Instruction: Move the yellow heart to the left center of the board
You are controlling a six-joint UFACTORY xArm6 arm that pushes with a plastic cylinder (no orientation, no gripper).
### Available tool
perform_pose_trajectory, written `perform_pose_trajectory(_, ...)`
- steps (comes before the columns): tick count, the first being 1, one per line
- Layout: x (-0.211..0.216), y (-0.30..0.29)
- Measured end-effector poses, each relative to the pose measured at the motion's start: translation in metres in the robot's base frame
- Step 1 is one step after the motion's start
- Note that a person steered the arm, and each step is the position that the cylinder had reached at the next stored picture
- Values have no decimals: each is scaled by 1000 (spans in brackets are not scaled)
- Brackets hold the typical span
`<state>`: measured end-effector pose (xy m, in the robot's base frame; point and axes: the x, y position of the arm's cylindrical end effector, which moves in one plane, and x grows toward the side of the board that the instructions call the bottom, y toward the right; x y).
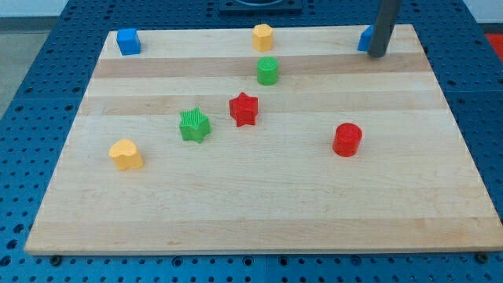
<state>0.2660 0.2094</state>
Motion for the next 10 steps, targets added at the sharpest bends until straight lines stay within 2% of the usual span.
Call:
perform_pose_trajectory(1,1,-3)
perform_pose_trajectory(3,52,-38)
perform_pose_trajectory(7,56,-54)
perform_pose_trajectory(10,212,-82)
